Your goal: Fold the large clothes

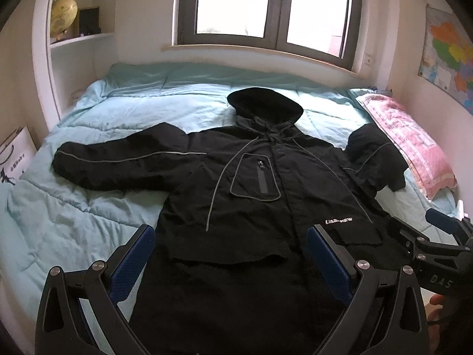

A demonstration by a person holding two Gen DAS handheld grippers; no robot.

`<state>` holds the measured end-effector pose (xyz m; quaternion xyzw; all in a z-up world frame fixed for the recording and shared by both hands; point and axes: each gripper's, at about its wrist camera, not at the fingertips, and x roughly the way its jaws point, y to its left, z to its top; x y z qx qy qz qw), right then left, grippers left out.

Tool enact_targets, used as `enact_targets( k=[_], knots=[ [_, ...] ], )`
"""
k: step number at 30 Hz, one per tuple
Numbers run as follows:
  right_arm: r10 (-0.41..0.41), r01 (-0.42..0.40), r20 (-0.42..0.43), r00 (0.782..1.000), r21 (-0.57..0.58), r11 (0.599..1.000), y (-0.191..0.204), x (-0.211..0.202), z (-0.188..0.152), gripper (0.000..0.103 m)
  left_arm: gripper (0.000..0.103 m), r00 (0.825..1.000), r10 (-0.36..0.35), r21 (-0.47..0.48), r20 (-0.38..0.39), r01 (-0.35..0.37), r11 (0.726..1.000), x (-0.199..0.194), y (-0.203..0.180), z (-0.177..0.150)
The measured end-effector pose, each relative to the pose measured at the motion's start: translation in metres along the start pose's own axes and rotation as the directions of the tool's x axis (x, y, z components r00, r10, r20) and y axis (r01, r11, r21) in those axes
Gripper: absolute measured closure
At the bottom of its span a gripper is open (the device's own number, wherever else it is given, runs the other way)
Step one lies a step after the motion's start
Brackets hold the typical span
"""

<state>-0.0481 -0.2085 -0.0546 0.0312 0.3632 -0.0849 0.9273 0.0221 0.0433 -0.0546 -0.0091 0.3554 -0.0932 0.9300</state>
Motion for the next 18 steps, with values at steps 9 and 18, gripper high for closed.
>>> enact_targets(
  k=[9,18],
  knots=[
    [0.048,-0.048,0.019,0.999,-0.036,0.998,0.035,0.002,0.013,0.001,0.001,0.999,0.031,-0.025,0.011,-0.031,0.999,-0.004,0.021,0.0],
    [0.127,-0.121,0.081,0.989,-0.082,0.989,0.076,0.002,0.042,0.001,0.001,0.994,0.104,-0.061,0.043,-0.101,0.993,-0.011,0.057,0.006]
  ],
)
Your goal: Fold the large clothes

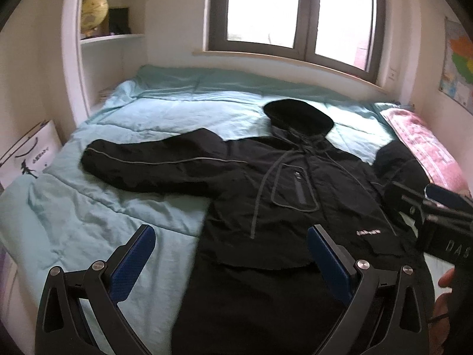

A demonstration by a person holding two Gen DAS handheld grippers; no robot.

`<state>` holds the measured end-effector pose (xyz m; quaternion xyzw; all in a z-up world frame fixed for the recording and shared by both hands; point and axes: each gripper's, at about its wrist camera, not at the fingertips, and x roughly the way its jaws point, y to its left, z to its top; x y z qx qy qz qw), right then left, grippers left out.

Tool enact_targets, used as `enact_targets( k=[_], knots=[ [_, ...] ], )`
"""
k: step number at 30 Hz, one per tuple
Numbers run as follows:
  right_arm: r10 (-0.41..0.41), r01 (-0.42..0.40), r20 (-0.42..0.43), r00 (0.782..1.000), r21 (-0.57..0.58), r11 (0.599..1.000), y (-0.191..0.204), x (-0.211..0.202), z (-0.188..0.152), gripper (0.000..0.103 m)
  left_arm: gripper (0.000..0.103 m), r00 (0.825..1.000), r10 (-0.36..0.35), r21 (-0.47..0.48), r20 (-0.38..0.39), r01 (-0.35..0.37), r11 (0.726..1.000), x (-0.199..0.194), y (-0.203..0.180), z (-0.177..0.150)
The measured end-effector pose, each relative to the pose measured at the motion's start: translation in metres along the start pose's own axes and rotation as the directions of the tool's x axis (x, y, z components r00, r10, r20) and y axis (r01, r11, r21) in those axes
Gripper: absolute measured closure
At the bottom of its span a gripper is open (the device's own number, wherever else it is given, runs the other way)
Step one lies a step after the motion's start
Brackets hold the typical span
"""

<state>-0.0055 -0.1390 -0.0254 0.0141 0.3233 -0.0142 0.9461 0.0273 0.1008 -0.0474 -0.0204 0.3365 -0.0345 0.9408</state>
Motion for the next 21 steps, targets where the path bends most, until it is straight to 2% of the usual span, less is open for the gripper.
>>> enact_targets(
  k=[3,7,8,12,15,17,20,21],
  knots=[
    [-0.005,0.006,0.045,0.999,-0.023,1.0,0.008,0.014,0.008,0.001,0.001,0.999,0.043,-0.006,0.014,-0.043,0.999,0.009,0.019,0.004],
    [-0.135,0.143,0.121,0.983,-0.063,0.988,0.007,0.056,0.011,0.001,0.001,0.99,0.14,-0.05,0.018,-0.139,0.989,0.036,0.067,0.013],
    [-0.141,0.148,0.121,0.983,-0.054,0.987,0.004,0.069,0.01,0.001,0.001,0.988,0.154,-0.076,0.02,-0.153,0.985,0.045,0.083,0.017],
    [-0.047,0.047,0.057,0.997,0.008,0.999,-0.016,0.146,0.001,0.001,0.001,0.991,0.136,-0.175,-0.01,-0.136,0.975,0.087,0.146,0.037],
    [-0.067,0.067,0.028,0.997,0.006,0.998,-0.019,0.194,-0.018,0.002,0.001,0.994,0.105,-0.224,-0.032,-0.109,0.968,0.123,0.193,0.058],
    [-0.053,0.053,-0.012,0.999,0.019,0.998,-0.022,0.218,-0.036,0.002,0.001,0.994,0.097,-0.255,-0.05,-0.106,0.961,0.149,0.224,0.072],
    [-0.034,0.041,-0.11,0.993,0.056,0.998,-0.031,0.254,-0.056,0.002,0.001,0.994,0.094,-0.332,-0.06,-0.109,0.937,0.189,0.275,0.087],
    [-0.023,0.031,-0.118,0.993,0.069,0.997,-0.034,0.257,-0.056,0.002,0.001,0.993,0.099,-0.361,-0.062,-0.115,0.925,0.204,0.292,0.09]
  ],
)
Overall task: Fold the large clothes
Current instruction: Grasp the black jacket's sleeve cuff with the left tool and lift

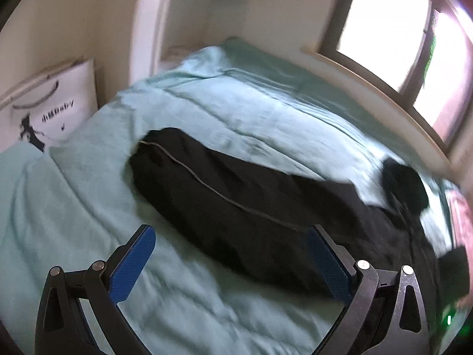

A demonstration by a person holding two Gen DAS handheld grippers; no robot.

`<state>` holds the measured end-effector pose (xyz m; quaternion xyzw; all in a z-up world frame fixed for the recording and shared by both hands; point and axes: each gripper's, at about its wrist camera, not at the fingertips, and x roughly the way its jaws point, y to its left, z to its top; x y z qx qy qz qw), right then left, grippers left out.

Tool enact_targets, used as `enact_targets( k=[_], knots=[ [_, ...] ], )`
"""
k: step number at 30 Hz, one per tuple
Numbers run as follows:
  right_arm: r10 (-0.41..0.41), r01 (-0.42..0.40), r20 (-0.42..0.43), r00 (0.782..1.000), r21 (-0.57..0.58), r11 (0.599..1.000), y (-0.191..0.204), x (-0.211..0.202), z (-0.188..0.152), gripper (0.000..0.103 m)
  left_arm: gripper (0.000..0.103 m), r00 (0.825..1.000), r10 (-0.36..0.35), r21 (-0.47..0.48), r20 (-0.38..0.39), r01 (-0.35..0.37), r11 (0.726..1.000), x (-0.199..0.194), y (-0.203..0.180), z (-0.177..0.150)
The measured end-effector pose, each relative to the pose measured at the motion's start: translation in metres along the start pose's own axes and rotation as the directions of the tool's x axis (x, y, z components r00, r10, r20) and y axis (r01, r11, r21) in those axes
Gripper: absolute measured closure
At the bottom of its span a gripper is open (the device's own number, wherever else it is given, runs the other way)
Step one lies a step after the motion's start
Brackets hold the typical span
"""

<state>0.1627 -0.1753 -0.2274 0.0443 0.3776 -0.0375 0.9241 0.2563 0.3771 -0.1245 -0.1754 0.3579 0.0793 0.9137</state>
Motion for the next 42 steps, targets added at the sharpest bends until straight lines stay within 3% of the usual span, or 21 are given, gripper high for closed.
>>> enact_targets(
  k=[3,7,10,11,12,13,14,15,16,19,21,23,25,29,31,34,38,42],
  knots=[
    [0.014,-0.015,0.018,1.0,0.019,1.0,-0.005,-0.003,0.0,0.002,0.001,0.997,0.077,-0.099,-0.011,-0.078,0.992,0.045,0.036,0.015],
    [0.023,-0.023,0.011,1.0,0.028,0.999,-0.007,-0.002,0.001,0.002,0.002,0.997,0.054,-0.242,-0.063,-0.068,0.968,0.098,0.073,0.015],
    [0.021,-0.021,0.0,1.0,0.026,0.999,-0.006,0.0,0.001,0.002,0.006,0.997,0.066,-0.231,-0.037,-0.073,0.97,0.115,0.074,0.015],
    [0.019,-0.019,-0.003,1.0,0.024,1.0,-0.006,0.002,0.001,0.002,0.013,0.997,0.067,-0.218,-0.029,-0.072,0.973,0.118,0.072,0.018],
    [0.018,-0.018,-0.003,1.0,0.023,1.0,-0.006,0.002,0.001,0.002,0.027,0.997,0.068,-0.202,-0.022,-0.071,0.977,0.12,0.069,0.02],
    [0.017,-0.017,-0.004,1.0,0.023,1.0,-0.005,0.002,0.001,0.002,0.031,0.997,0.076,-0.192,-0.023,-0.079,0.978,0.122,0.065,0.021],
    [0.016,-0.016,-0.004,1.0,0.022,1.0,-0.006,0.003,0.002,0.002,0.043,0.997,0.077,-0.181,-0.011,-0.078,0.98,0.121,0.063,0.022],
    [0.014,-0.014,-0.007,1.0,0.02,1.0,-0.005,0.004,0.002,0.002,0.061,0.997,0.071,-0.176,0.002,-0.069,0.982,0.118,0.061,0.024],
    [0.011,-0.011,-0.009,1.0,0.018,1.0,-0.005,0.005,0.002,0.002,0.07,0.997,0.071,-0.173,0.013,-0.068,0.982,0.116,0.061,0.026],
    [0.009,-0.009,-0.012,1.0,0.015,1.0,-0.005,0.004,0.001,0.002,0.078,0.994,0.065,-0.178,0.084,-0.049,0.983,0.098,0.061,0.028],
    [0.01,-0.01,-0.015,1.0,0.016,1.0,-0.005,0.005,0.001,0.002,0.079,0.989,0.108,-0.17,0.102,-0.089,0.981,0.09,0.06,0.025],
    [0.01,-0.01,-0.018,1.0,0.015,1.0,-0.005,0.006,0.001,0.002,0.079,0.987,0.16,-0.191,0.003,-0.156,0.969,0.111,0.072,0.023],
    [0.009,-0.008,-0.019,1.0,0.014,1.0,-0.004,0.005,0.001,0.002,0.079,0.987,0.156,-0.199,-0.036,-0.16,0.967,0.12,0.076,0.021],
    [0.007,-0.007,-0.021,1.0,0.015,1.0,-0.005,0.006,0.001,0.002,0.082,0.983,0.176,-0.053,0.058,-0.174,0.983,0.085,0.036,0.026],
    [0.005,-0.005,-0.02,1.0,0.014,1.0,-0.004,0.006,0.001,0.002,0.082,0.98,0.146,0.025,0.133,-0.15,0.988,0.053,0.008,0.028],
    [-0.013,0.013,-0.022,1.0,0.019,1.0,-0.006,0.002,0.003,0.002,0.082,0.969,0.042,0.154,0.243,-0.081,0.985,-0.006,-0.049,0.026],
    [-0.041,0.041,-0.001,0.999,0.037,0.998,-0.015,-0.022,0.005,0.002,0.083,0.946,-0.092,0.303,0.311,-0.007,0.953,-0.064,-0.122,0.01],
    [-0.084,0.081,0.061,0.995,0.045,0.996,-0.032,-0.071,0.011,0.002,0.083,0.93,-0.237,0.427,0.283,0.099,0.899,-0.091,-0.198,-0.021]
  ],
)
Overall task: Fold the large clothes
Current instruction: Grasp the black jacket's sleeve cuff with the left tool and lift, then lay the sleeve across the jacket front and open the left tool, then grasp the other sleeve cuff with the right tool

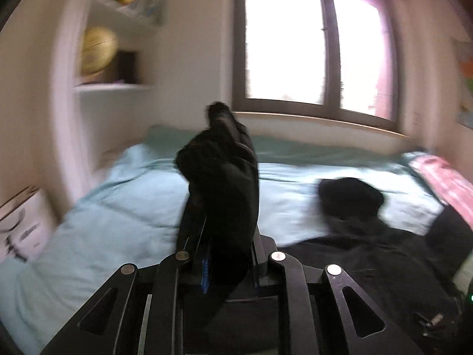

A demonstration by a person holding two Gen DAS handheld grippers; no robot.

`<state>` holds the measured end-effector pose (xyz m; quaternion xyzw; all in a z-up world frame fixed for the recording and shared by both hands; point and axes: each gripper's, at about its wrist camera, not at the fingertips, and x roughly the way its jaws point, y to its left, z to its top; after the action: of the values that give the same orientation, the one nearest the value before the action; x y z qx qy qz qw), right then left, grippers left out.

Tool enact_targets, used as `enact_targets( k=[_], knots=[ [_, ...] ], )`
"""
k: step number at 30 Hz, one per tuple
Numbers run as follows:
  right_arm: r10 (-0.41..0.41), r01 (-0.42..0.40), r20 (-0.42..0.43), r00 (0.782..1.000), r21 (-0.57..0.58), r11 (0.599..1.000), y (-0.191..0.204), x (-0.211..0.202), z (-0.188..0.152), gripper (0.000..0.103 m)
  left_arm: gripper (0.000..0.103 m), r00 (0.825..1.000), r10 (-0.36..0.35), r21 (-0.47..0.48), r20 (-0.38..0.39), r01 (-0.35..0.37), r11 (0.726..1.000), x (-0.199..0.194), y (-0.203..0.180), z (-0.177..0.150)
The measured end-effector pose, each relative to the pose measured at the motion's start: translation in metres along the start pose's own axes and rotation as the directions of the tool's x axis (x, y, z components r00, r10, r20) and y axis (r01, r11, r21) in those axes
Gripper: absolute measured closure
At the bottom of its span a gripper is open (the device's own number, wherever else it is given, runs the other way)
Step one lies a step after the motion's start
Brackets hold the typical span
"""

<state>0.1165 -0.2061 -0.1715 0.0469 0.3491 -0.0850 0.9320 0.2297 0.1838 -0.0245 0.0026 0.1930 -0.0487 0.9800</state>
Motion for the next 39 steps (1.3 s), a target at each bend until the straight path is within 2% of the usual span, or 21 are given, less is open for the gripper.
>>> enact_targets(
  k=[3,6,9,13,14,16,18,19,21,22,23,24,25,26,27,28,29,33,35,37,39],
  knots=[
    [-0.029,0.028,0.043,0.999,0.007,1.0,-0.02,-0.032,0.007,0.002,0.083,0.994,-0.1,0.062,-0.038,0.103,0.993,0.006,-0.063,-0.008],
    [-0.063,0.061,0.064,0.996,0.03,0.998,-0.045,-0.06,0.01,0.002,0.083,0.975,-0.183,0.112,-0.127,0.197,0.974,0.022,-0.127,-0.03],
    [-0.067,0.064,0.053,0.996,0.063,0.996,-0.072,-0.075,0.007,0.002,0.083,0.925,-0.264,0.139,-0.274,0.31,0.941,0.052,-0.193,-0.063],
    [-0.076,0.073,0.023,0.997,0.093,0.993,-0.099,-0.079,0.0,0.002,0.083,0.868,-0.237,0.212,-0.436,0.355,0.91,0.091,-0.254,-0.118],
    [-0.078,0.077,0.011,0.997,0.085,0.993,-0.104,-0.078,-0.003,0.002,0.082,0.846,-0.217,0.223,-0.488,0.361,0.905,0.106,-0.264,-0.135],
    [-0.086,0.087,-0.013,0.996,0.061,0.994,-0.107,-0.074,-0.005,0.002,0.078,0.817,-0.195,0.23,-0.542,0.368,0.901,0.121,-0.272,-0.153],
    [-0.098,0.1,-0.026,0.995,0.044,0.994,-0.108,-0.071,-0.006,0.002,0.072,0.811,-0.212,0.228,-0.546,0.387,0.893,0.121,-0.269,-0.155],
    [-0.099,0.101,-0.031,0.995,0.043,0.994,-0.108,-0.069,-0.007,0.002,0.068,0.8,-0.234,0.208,-0.552,0.404,0.891,0.116,-0.266,-0.153],
    [-0.07,0.072,-0.052,0.996,0.04,0.997,-0.107,-0.065,-0.005,0.002,0.061,0.756,-0.311,0.116,-0.577,0.452,0.884,0.11,-0.257,-0.142],
    [-0.039,0.042,-0.067,0.997,0.043,0.998,-0.106,-0.063,-0.002,0.002,0.06,0.724,-0.373,0.049,-0.58,0.488,0.872,0.106,-0.25,-0.136],
    [-0.016,0.019,-0.075,0.997,0.047,0.999,-0.105,-0.061,-0.001,0.002,0.059,0.688,-0.447,-0.028,-0.571,0.528,0.849,0.103,-0.243,-0.127],
    [0.029,-0.024,-0.089,0.996,0.054,0.998,-0.103,-0.059,0.003,0.002,0.058,0.646,-0.536,-0.113,-0.544,0.576,0.809,0.095,-0.234,-0.116],
    [0.062,-0.056,-0.098,0.993,0.059,0.997,-0.1,-0.056,0.006,0.002,0.056,0.615,-0.598,-0.169,-0.514,0.611,0.773,0.087,-0.227,-0.107],
    [0.105,-0.097,-0.112,0.988,0.069,0.993,-0.097,-0.053,0.011,0.002,0.048,0.586,-0.655,-0.218,-0.477,0.644,0.734,0.077,-0.217,-0.097],
    [0.129,-0.12,-0.127,0.983,0.074,0.99,-0.092,-0.047,0.016,0.002,0.04,0.578,-0.686,-0.241,-0.442,0.661,0.711,0.066,-0.208,-0.09],
    [0.139,-0.13,-0.136,0.981,0.07,0.989,-0.088,-0.043,0.019,0.002,0.038,0.593,-0.697,-0.239,-0.403,0.667,0.706,0.053,-0.198,-0.081],
    [0.163,-0.155,-0.152,0.975,0.065,0.986,-0.08,-0.034,0.025,0.002,0.035,0.617,-0.688,-0.221,-0.381,0.662,0.716,0.046,-0.193,-0.074],
    [0.203,-0.199,-0.199,0.959,0.04,0.979,-0.048,0.004,0.042,0.002,0.034,0.753,-0.558,-0.115,-0.349,0.557,0.823,0.022,-0.165,-0.059],
    [0.189,-0.186,-0.215,0.958,0.034,0.982,-0.035,0.025,0.049,0.01,0.034,0.802,-0.479,-0.086,-0.357,0.482,0.872,0.019,-0.147,-0.062],
    [0.2,-0.191,-0.242,0.95,0.06,0.98,-0.022,0.053,0.056,0.015,0.034,0.827,-0.432,-0.089,-0.359,0.431,0.898,0.018,-0.131,-0.065],
    [0.208,-0.191,-0.257,0.944,0.089,0.977,-0.014,0.075,0.059,0.015,0.034,0.833,-0.417,-0.12,-0.363,0.402,0.908,0.023,-0.115,-0.07]
  ],
)
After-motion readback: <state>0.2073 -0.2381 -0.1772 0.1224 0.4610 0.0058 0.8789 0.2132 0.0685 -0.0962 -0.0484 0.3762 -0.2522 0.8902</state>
